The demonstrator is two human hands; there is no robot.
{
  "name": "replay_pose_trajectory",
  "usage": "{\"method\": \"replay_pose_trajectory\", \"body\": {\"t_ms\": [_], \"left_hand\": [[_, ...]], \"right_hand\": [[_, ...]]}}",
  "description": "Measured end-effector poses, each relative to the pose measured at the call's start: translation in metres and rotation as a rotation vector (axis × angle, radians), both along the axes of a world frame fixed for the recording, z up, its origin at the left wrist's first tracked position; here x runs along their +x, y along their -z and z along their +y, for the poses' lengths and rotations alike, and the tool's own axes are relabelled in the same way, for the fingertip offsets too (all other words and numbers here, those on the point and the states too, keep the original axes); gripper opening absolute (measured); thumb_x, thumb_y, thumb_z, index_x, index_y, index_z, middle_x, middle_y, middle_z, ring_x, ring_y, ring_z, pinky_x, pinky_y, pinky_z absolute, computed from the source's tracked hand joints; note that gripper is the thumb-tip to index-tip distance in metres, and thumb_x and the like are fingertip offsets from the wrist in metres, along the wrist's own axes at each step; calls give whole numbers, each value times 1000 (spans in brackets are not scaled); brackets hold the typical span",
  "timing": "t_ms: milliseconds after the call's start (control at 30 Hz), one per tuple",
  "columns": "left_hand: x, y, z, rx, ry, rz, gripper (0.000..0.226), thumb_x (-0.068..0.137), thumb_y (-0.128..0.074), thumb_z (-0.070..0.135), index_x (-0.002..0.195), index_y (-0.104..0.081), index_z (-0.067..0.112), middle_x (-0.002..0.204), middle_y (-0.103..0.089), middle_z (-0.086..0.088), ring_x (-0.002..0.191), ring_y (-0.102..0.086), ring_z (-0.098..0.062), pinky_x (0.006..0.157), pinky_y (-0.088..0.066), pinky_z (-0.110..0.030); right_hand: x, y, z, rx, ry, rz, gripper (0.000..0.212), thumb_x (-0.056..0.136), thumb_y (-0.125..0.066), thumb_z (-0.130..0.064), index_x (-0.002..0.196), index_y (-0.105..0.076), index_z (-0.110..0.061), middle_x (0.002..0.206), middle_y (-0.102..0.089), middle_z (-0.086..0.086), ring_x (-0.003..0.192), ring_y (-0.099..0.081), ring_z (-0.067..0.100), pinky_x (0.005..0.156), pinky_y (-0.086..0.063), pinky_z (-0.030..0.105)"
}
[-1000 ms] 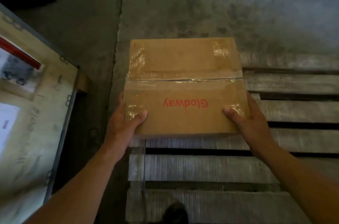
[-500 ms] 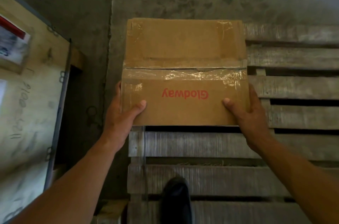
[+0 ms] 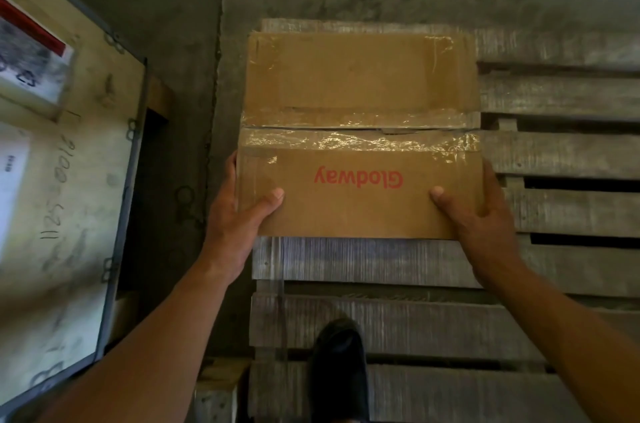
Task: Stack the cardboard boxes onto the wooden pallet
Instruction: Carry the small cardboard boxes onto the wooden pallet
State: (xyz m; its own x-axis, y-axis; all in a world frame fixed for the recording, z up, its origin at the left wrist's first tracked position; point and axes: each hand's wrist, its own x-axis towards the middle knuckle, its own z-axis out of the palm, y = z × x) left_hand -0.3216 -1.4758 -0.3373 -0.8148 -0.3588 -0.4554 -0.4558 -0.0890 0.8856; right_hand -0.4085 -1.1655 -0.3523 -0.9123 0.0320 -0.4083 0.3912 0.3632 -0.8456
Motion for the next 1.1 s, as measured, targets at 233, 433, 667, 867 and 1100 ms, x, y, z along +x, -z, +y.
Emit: {"method": "replay_pose_trajectory", "body": {"t_ms": [233, 433, 667, 867, 1100], "left_hand": [[-2, -6, 0, -69, 22, -98, 73, 85, -74, 28, 144, -35, 45, 128, -59, 10, 103, -64, 3, 67, -55, -14], [5, -60, 17, -449, -61, -222, 97, 79, -71, 55, 155, -11, 42, 159, -31, -2, 142, -33, -24, 107, -38, -52], [23, -179, 139, -615, 157, -93, 81, 82, -62, 63, 152, -32, 36, 151, -44, -2, 137, -42, -26, 109, -36, -52], [61, -294, 365, -418, 307, 41, 92, 64, -65, 77, 146, -41, 42, 151, -46, 6, 137, -44, -20, 107, -37, -39], [158, -423, 671, -291, 745, 281, 87, 67, -67, 69, 139, -55, 22, 142, -56, -3, 128, -54, -16, 101, -43, -32]], "right_hand": [[-3, -3, 1, 42, -42, -34, 84, 79, -70, -59, 149, -23, -54, 127, -45, -31, 109, -52, -3, 79, -49, 22], [4, -41, 26, 105, 67, -15, 89, 79, -65, -68, 151, -15, -53, 162, -28, 0, 144, -34, 24, 112, -36, 53], [56, -174, 160, 92, 194, 120, 84, 85, -66, -57, 153, -18, -48, 162, -27, -4, 146, -31, 22, 111, -35, 43], [182, -321, 390, 160, 401, 177, 76, 90, -64, -52, 155, -28, -35, 159, -35, -3, 143, -38, 22, 114, -34, 37], [397, -469, 638, 335, 783, 187, 91, 76, -43, -82, 154, -25, -39, 159, -35, -1, 142, -38, 26, 113, -36, 48]]}}
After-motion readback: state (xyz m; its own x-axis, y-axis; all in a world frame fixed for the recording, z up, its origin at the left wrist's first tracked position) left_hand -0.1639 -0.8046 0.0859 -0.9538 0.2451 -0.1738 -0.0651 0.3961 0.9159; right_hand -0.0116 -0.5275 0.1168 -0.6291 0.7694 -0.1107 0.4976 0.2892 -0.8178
